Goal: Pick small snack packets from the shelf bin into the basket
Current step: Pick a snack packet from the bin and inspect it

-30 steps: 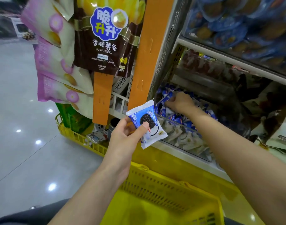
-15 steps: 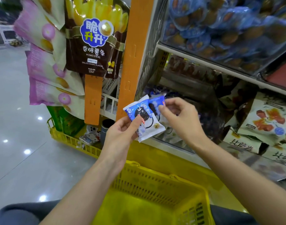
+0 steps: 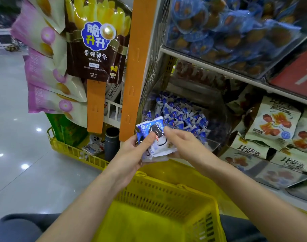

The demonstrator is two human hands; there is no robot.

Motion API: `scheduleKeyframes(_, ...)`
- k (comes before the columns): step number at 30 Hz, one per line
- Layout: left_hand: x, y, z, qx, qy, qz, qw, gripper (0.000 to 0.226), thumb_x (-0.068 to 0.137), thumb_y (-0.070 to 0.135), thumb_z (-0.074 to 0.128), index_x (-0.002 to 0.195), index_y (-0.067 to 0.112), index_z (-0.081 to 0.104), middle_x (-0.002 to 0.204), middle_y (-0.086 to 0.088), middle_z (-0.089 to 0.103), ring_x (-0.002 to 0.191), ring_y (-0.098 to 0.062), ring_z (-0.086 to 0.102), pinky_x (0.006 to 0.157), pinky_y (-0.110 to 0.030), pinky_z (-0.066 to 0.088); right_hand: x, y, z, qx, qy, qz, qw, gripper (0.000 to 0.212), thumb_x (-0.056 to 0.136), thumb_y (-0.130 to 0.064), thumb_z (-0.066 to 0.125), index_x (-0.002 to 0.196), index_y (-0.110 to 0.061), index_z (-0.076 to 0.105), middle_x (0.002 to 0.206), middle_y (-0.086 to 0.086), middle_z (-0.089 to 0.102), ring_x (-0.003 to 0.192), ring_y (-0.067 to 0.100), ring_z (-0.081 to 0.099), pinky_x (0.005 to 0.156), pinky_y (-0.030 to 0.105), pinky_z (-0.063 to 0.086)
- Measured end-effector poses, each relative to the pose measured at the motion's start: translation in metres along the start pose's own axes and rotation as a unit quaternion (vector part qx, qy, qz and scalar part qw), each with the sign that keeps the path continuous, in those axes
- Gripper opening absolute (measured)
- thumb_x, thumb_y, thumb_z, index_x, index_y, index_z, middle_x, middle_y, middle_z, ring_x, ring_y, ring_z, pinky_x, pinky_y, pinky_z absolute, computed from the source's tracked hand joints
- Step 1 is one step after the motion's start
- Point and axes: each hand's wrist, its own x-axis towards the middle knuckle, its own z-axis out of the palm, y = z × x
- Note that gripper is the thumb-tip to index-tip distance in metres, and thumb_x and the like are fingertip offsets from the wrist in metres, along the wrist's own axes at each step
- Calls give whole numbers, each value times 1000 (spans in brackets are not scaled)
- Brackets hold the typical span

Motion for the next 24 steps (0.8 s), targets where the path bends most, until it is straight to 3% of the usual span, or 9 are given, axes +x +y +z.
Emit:
scheduleKeyframes(2,0,-1,-1,31,21,9,999,63,63,46,67,118,17,57,100,-3,73,94,-22,69,91,-46,51,1,0,2,-47,-3,-31,998,21,93,-27,52,103,-15,66,92,-3,71,83,4,66,76,17,53)
scheduleKeyframes(5,2,-2,-3,57,49,12,997,62,62,51,66,116,22,56,101,1,73,97,-18,68,94,-46,49,5,-3,0,-74,13,-52,996,15,89,-25,60,99,-17,67,82,-9,70,69,-8,62,60,5,45)
scheduleKeyframes(9,9,0,-8,60,114,-3,992,36,89,40,55,117,16,53,110,-8,68,99,-18,64,96,-41,47,21,-16,-13,-55,69,-49,995,17,84,-33,65,93,-19,68,80,-9,73,69,-1,65,56,12,49)
scheduleKeyframes(13,14,4,-13,64,165,-7,984,14,96,28,47,104,18,53,113,-16,63,102,-28,62,97,-43,46,69,-26,-32,-67,227,-64,969,22,87,-32,61,99,-14,66,95,2,70,74,4,61,54,12,46)
scheduleKeyframes(15,14,6,-13,56,165,4,985,13,97,26,46,106,19,52,111,-14,64,100,-26,63,96,-43,48,96,-30,-36,-87,275,-36,957,14,89,-30,60,93,-17,64,93,4,66,66,7,55,56,19,45)
scheduleKeyframes(17,14,8,-14,50,164,14,985,19,97,26,46,113,18,51,107,-11,65,95,-22,65,92,-41,50,120,-29,-35,-114,292,-12,950,20,88,-29,61,99,-12,65,89,2,56,71,13,51,66,27,42)
scheduleKeyframes(19,14,9,-17,49,162,15,985,20,97,25,46,115,18,51,107,-11,65,99,-24,65,94,-44,50,138,-24,-32,-153,290,-27,944,24,88,-25,62,77,-3,63,71,2,51,64,15,46,65,27,35)
scheduleKeyframes(21,14,10,-20,55,168,11,984,16,97,26,46,111,21,51,109,-12,65,102,-26,64,95,-47,49,152,-16,-30,-196,289,-34,936,41,88,-23,62,53,-12,43,54,0,40,50,11,38,54,26,30)
scheduleKeyframes(24,15,12,-25,66,178,7,982,9,97,27,46,102,23,52,109,-11,65,101,-25,64,95,-46,49,165,-6,-31,-236,276,-21,931,49,88,-24,62,51,-15,31,50,0,33,46,13,36,47,28,27)
